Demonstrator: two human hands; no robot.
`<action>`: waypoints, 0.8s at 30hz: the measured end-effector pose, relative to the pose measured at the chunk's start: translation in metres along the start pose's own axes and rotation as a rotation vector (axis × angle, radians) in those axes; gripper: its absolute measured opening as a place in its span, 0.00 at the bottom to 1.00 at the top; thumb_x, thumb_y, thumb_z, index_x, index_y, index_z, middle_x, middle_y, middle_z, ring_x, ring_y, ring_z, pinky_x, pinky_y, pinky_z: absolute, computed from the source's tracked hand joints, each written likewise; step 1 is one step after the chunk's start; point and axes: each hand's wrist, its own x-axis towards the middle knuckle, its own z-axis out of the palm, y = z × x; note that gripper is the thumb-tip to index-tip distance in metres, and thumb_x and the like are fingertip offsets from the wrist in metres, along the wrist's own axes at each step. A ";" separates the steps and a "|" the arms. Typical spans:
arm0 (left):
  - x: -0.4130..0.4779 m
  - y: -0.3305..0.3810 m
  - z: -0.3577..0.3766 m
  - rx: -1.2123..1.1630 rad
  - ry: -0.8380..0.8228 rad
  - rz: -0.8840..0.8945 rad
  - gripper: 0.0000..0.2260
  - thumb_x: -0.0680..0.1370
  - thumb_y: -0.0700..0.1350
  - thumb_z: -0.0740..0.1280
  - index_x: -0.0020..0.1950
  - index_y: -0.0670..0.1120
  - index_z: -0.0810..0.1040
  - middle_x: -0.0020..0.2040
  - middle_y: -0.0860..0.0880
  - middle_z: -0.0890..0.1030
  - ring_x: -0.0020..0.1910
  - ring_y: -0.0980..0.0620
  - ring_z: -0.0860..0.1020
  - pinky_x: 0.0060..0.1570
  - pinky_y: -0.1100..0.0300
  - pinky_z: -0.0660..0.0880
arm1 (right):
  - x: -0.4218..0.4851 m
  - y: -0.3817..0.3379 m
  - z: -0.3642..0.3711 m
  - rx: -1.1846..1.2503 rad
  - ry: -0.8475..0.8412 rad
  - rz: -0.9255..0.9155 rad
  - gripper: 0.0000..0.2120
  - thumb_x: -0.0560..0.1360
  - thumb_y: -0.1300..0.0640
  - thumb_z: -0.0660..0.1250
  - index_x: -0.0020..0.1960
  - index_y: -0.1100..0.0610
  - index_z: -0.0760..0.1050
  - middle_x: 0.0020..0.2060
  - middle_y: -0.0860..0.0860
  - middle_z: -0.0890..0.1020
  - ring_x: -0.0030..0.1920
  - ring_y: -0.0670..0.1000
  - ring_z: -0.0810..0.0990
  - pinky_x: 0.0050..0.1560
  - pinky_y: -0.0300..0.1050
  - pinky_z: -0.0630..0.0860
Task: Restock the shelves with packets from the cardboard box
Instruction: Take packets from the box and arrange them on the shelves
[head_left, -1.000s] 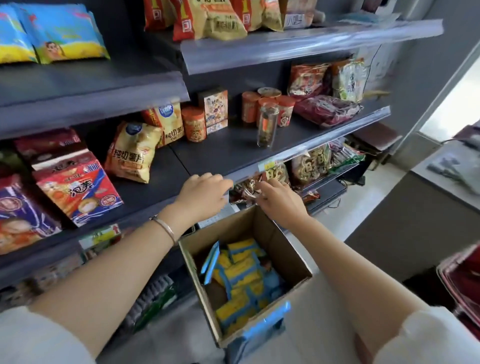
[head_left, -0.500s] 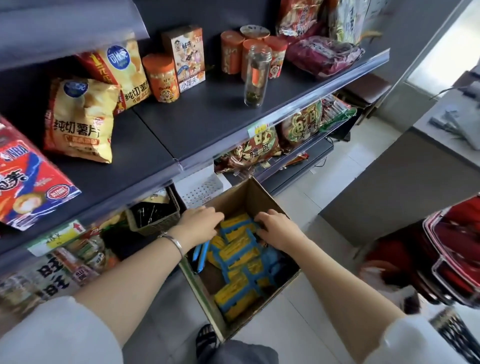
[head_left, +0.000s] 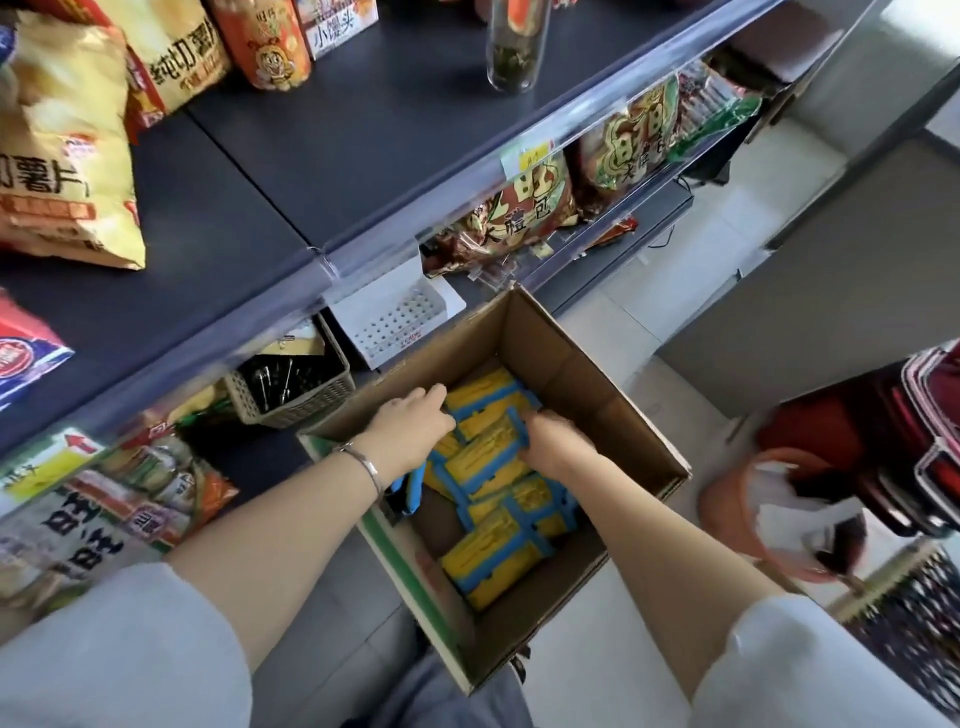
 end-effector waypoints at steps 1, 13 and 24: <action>0.002 -0.001 0.001 -0.067 -0.007 -0.025 0.04 0.79 0.42 0.56 0.54 0.46 0.66 0.54 0.43 0.69 0.54 0.41 0.71 0.46 0.51 0.65 | 0.004 -0.001 0.003 0.000 -0.010 0.022 0.23 0.78 0.58 0.60 0.72 0.56 0.61 0.63 0.58 0.72 0.61 0.61 0.74 0.58 0.56 0.75; 0.012 -0.015 0.014 -0.247 -0.073 -0.174 0.09 0.78 0.45 0.57 0.56 0.44 0.69 0.52 0.45 0.70 0.51 0.42 0.72 0.44 0.54 0.64 | 0.014 -0.011 0.012 0.102 -0.061 0.027 0.27 0.75 0.52 0.69 0.71 0.53 0.66 0.67 0.54 0.71 0.64 0.56 0.73 0.59 0.48 0.75; 0.009 -0.019 0.015 -0.097 -0.057 -0.083 0.06 0.77 0.39 0.63 0.51 0.42 0.77 0.54 0.46 0.72 0.49 0.43 0.76 0.43 0.51 0.74 | -0.034 -0.012 -0.029 -0.080 0.439 -0.263 0.12 0.76 0.57 0.64 0.59 0.51 0.71 0.53 0.50 0.75 0.54 0.55 0.74 0.41 0.48 0.73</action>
